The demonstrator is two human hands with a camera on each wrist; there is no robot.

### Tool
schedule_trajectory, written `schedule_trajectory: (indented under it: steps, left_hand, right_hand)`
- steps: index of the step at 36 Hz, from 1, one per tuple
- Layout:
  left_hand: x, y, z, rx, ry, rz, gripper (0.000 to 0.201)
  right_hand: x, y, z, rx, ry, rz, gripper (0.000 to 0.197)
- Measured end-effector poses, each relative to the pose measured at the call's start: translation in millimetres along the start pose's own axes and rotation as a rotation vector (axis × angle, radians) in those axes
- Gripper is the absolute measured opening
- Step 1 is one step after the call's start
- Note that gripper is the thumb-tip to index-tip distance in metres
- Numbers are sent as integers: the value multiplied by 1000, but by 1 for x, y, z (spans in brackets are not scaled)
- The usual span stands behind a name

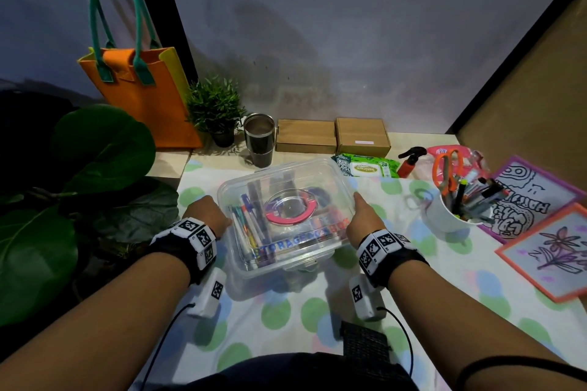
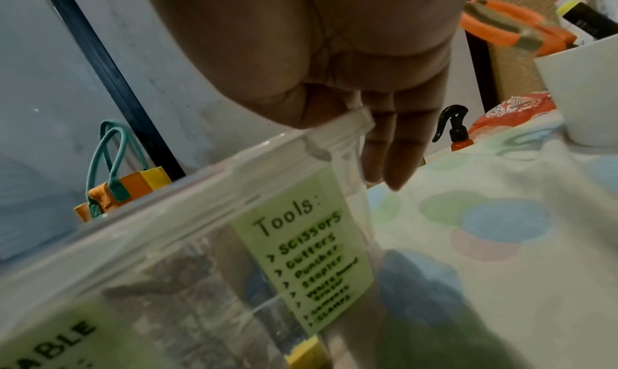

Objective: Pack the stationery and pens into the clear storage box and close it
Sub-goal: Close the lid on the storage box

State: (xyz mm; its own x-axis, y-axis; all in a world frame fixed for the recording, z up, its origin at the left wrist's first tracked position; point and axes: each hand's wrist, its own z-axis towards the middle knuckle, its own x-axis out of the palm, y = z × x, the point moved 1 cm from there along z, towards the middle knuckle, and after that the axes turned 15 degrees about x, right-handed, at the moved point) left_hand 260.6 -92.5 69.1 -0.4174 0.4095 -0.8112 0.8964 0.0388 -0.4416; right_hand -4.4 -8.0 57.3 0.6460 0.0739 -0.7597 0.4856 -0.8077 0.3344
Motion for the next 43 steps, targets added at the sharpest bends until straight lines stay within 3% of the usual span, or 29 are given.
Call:
schedule_trajectory:
  steps: [3, 7, 9, 13, 17, 21, 24, 27, 32, 43]
  left_hand:
    - [0, 0, 1, -24, 18, -31, 19]
    - [0, 1, 2, -54, 28, -103, 37]
    - [0, 3, 2, -60, 33, -138, 18]
    - [4, 9, 6, -84, 26, -229, 69]
    - [0, 5, 8, -89, 89, -168, 64]
    - [-5, -8, 12, 6, 70, 107, 75]
    - [-5, -21, 22, 156, -5, 160, 76]
    - [2, -31, 35, 316, 34, 238, 73]
    - [16, -44, 45, 487, 140, 387, 92]
    - [18, -52, 60, 483, 165, 349, 100]
  right_hand:
    - [2, 1, 3, 4, -7, -4, 72]
    - [4, 3, 9, 10, 10, 26, 67]
    - [1, 4, 11, 9, 29, 32, 59]
    - [-11, 7, 13, -2, 10, -33, 45]
    - [-16, 8, 11, -11, 8, -69, 44]
    - [-13, 4, 6, -70, -48, -78, 59]
    - [-3, -1, -2, -261, -115, -63, 64]
    - [13, -8, -12, -372, -34, -232, 73]
    - [19, -19, -26, -367, 54, -434, 115]
    - [33, -27, -12, -410, -30, -448, 118]
